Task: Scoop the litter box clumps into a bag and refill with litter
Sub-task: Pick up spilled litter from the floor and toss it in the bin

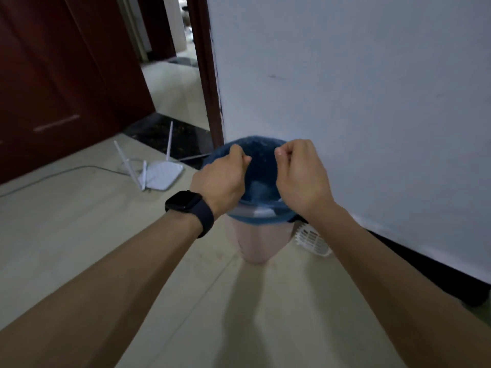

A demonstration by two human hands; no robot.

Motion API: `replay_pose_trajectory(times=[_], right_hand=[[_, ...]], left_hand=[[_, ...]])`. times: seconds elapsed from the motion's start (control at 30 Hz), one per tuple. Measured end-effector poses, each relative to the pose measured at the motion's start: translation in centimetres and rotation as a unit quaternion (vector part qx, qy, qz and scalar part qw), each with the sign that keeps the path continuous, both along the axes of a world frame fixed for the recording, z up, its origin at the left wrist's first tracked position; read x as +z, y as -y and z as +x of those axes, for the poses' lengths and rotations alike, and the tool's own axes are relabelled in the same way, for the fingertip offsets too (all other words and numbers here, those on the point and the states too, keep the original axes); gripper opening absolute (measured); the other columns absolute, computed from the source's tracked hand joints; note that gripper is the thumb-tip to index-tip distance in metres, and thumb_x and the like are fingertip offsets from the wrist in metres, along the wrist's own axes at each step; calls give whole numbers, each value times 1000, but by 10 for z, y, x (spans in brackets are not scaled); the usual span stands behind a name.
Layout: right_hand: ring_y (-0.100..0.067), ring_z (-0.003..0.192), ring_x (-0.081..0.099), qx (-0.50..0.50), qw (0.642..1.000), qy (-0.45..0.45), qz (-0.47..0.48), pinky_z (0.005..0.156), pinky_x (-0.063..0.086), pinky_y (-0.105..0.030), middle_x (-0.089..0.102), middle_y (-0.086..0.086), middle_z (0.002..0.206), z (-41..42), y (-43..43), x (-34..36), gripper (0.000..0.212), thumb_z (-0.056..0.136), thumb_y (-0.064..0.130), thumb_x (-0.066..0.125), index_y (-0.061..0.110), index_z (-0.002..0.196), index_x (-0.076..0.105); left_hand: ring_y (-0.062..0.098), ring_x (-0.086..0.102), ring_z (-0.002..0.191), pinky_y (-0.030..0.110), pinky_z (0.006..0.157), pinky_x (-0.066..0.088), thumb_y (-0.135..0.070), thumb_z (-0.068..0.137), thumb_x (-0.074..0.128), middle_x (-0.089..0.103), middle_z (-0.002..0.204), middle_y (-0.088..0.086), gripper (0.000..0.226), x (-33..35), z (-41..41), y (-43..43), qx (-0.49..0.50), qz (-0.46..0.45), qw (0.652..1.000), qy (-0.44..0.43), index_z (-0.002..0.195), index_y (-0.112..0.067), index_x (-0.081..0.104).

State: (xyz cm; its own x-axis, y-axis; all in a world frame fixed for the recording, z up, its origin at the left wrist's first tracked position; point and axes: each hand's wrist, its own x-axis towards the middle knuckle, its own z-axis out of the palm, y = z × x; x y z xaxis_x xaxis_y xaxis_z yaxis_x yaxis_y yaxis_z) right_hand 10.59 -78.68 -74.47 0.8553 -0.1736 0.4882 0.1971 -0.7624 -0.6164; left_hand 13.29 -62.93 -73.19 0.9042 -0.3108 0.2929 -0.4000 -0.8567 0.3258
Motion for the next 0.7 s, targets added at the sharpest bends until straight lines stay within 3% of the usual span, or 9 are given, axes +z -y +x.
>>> replay_pose_trajectory(times=[0.13,0.23,0.33,0.4,0.47,0.57,0.63,0.7], right_hand=[[-29,87,60,-41,986,-74,-145,77,45,-41,64,-8,93,32,10,-21,37,105,38,28,11,98,52],[-30,90,60,-70,962,-140,-224,83,37,-43,68,-9,92,37,14,-46,39,104,40,26,14,100,55],[-25,95,58,-70,980,-128,-132,89,32,-41,67,-3,93,35,11,-64,24,100,36,37,20,104,54],[-20,100,55,-53,993,-91,-57,95,30,-38,67,3,96,31,13,-74,21,92,29,46,23,111,52],[-17,102,53,-30,995,-85,-29,98,30,-35,67,6,96,25,17,-76,23,89,27,49,25,112,51],[-15,96,52,-29,995,-88,-47,96,30,-34,65,9,87,22,22,-74,11,93,34,49,27,99,55],[-16,91,52,-42,993,-95,-53,95,29,-35,65,6,83,23,18,-73,18,97,37,46,25,95,59],[-18,90,53,-68,991,-91,-72,93,29,-35,66,3,78,25,12,-76,27,99,35,42,21,91,64]], left_hand=[[32,48,62,41,58,41,-41,104,25,56,73,10,31,-12,23,11,17,52,998,23,89,-17,38],[31,58,75,42,66,48,-46,103,28,60,81,6,33,-21,28,25,24,116,992,-31,91,-19,44],[30,59,83,49,73,52,-27,101,44,55,90,3,10,-32,32,34,17,82,996,-43,106,-18,41],[32,55,98,51,83,51,-15,93,54,50,117,10,30,-42,34,38,18,82,994,-68,122,-17,44],[31,52,108,43,92,48,-6,87,58,45,126,12,40,-50,30,38,26,94,990,-97,126,-15,50],[25,58,100,31,83,46,2,87,56,54,112,8,35,-56,24,38,39,54,994,-87,116,-16,60],[21,61,96,28,83,46,0,90,55,62,106,7,29,-57,27,37,37,27,995,-83,113,-16,64],[25,63,95,36,85,50,-11,96,50,68,104,9,24,-59,31,33,25,31,996,-82,116,-16,63]])
